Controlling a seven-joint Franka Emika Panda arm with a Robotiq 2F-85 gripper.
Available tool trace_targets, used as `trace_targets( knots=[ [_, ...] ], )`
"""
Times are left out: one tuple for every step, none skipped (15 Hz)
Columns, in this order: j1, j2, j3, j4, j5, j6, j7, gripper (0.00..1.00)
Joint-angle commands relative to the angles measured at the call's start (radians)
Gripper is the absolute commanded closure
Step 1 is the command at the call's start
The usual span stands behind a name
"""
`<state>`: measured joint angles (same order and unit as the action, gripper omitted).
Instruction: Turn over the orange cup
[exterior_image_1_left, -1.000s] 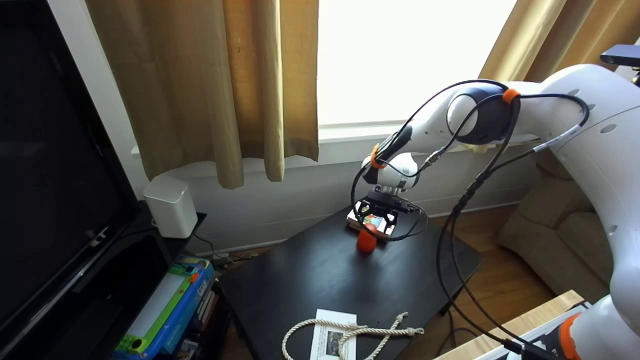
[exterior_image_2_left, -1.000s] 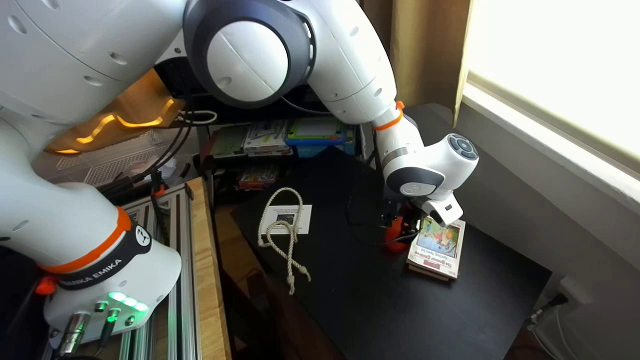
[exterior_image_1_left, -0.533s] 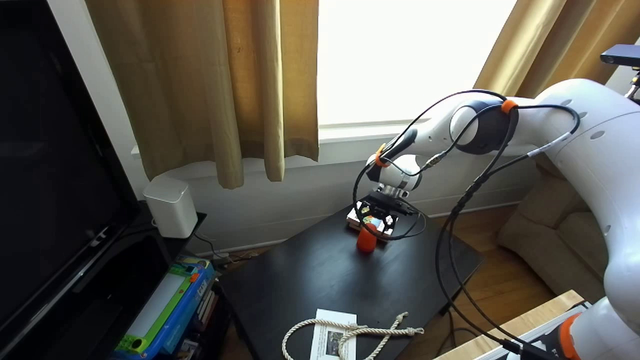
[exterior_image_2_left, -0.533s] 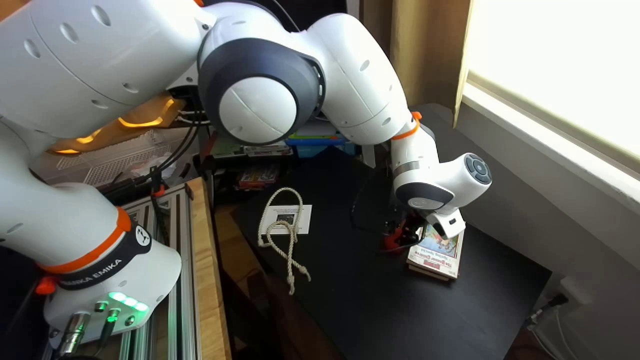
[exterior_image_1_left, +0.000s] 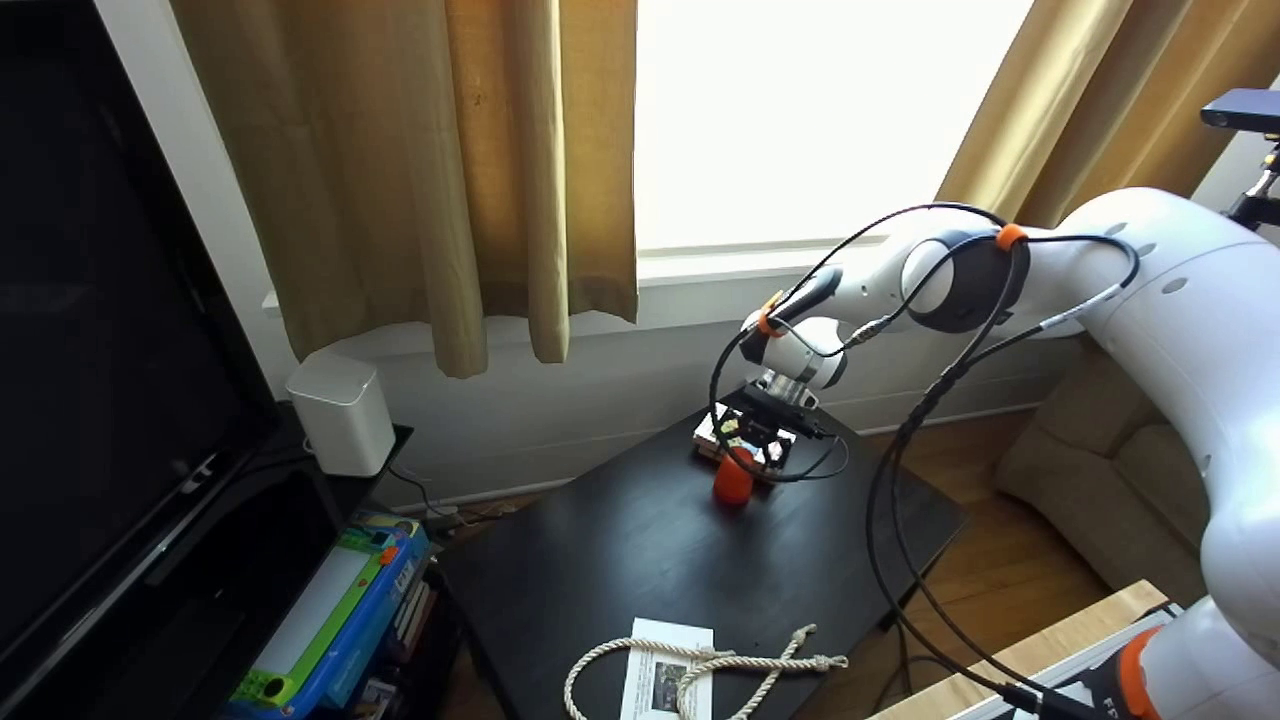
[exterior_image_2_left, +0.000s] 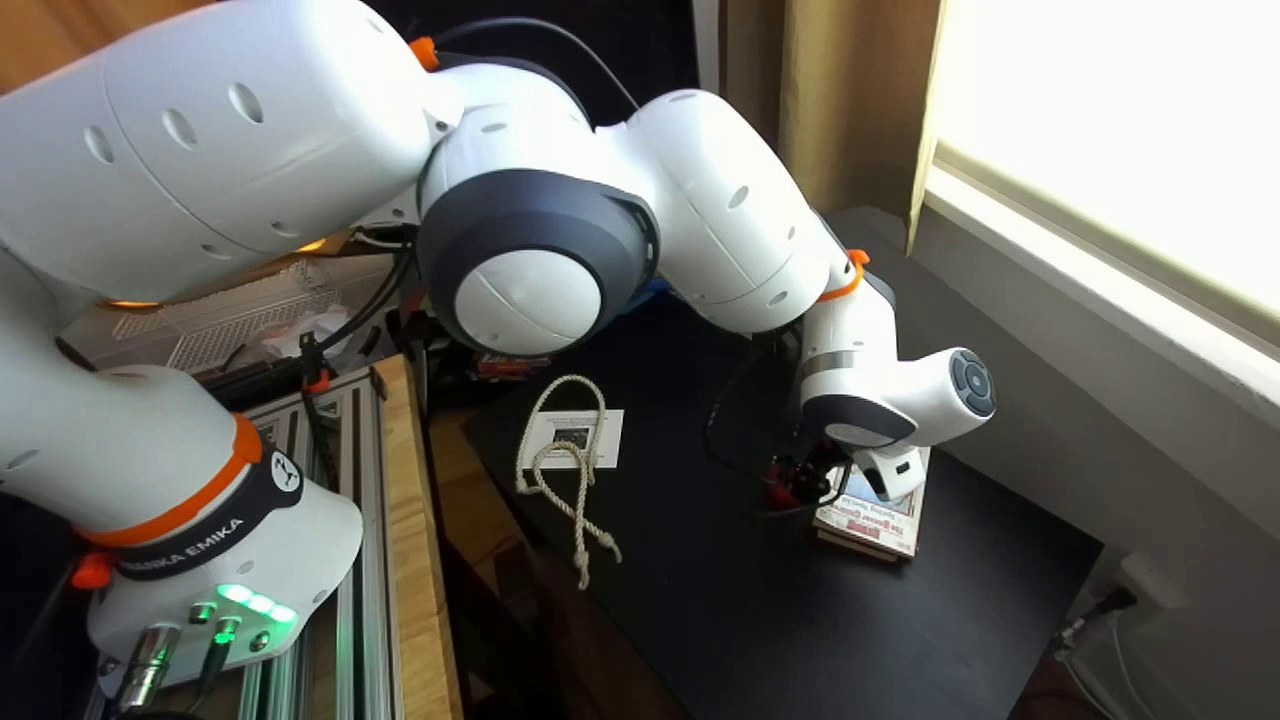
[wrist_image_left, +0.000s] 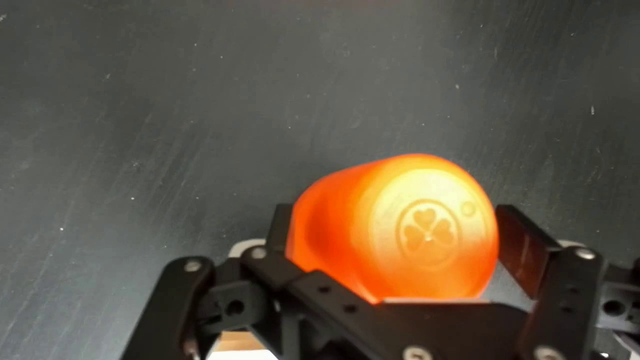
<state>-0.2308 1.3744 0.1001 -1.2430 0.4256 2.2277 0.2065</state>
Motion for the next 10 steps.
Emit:
trace_targets(
  knots=[
    [-0.024,0.065,0.020,0.091,0.028,-0.067,-0.005,0.00],
    [-0.022,0.072,0.017,0.102,0.030,-0.076,0.001,0.00],
    [-0.018,0.077,0.010,0.111,0.031,-0.080,0.010,0.00],
    [-0.018,0.081,0.009,0.118,0.032,-0.080,0.013,0.00],
    [-0.014,0.085,0.003,0.124,0.028,-0.080,0.019,0.00],
    [-0.011,0.088,-0.003,0.128,0.026,-0.074,0.028,0.00],
    [-0.011,0.092,-0.005,0.135,0.026,-0.072,0.034,0.00],
    [-0.014,0.089,-0.004,0.130,0.024,-0.066,0.037,0.00],
    [-0.014,0.092,-0.005,0.134,0.024,-0.065,0.042,0.00],
    [-0.013,0.094,-0.006,0.136,0.023,-0.067,0.045,0.00]
  ],
)
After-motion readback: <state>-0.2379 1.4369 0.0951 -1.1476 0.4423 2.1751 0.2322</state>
